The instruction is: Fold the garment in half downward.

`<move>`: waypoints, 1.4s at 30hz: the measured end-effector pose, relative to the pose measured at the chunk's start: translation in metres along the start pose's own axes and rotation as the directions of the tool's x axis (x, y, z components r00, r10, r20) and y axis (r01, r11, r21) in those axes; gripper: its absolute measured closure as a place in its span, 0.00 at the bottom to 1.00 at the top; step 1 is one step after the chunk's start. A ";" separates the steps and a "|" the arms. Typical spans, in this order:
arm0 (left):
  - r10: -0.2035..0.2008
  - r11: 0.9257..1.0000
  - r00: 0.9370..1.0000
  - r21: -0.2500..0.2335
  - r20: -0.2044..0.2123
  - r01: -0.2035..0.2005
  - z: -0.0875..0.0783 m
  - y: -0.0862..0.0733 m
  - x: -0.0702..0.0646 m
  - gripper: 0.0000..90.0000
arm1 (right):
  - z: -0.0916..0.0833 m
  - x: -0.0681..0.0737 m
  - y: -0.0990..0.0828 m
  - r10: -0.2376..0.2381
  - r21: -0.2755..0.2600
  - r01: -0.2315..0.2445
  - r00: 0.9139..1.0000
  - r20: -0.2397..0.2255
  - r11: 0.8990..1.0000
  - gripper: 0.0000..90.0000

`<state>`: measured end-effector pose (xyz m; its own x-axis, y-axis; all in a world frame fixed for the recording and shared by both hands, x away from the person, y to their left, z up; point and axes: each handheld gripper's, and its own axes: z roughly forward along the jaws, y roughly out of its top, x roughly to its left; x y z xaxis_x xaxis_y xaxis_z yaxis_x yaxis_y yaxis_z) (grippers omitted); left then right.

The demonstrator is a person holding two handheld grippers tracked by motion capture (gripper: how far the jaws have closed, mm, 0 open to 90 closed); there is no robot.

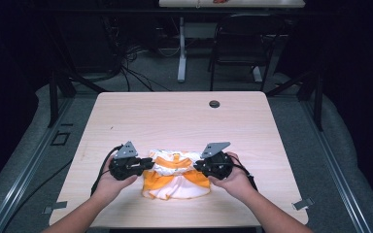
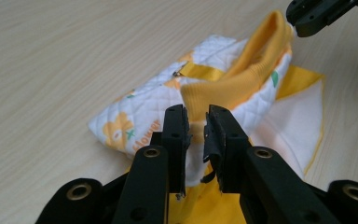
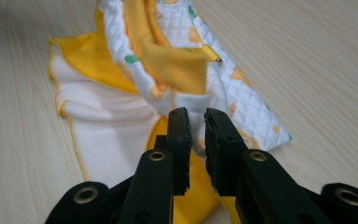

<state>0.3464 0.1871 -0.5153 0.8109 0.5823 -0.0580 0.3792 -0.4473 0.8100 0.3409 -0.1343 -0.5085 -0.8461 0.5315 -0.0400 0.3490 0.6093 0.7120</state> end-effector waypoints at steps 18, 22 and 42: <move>-0.085 0.995 0.996 0.057 0.017 0.084 0.029 0.001 0.018 1.00 | 0.027 -0.014 0.010 0.073 -0.016 -0.073 0.997 0.011 0.997 1.00; -0.071 0.995 0.996 0.066 0.044 0.068 0.028 -0.001 0.009 1.00 | 0.027 -0.009 0.010 0.057 -0.007 -0.057 0.998 -0.008 0.998 1.00; -0.017 0.994 0.994 0.111 0.107 0.005 0.027 -0.023 -0.024 1.00 | 0.023 0.021 -0.018 0.024 0.034 -0.022 0.998 -0.065 0.999 1.00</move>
<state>0.3308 0.1651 -0.5481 0.8475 0.5136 -0.1337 0.4301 -0.5171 0.7400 0.3261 -0.1207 -0.5387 -0.8618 0.5067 0.0227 0.3808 0.6169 0.6887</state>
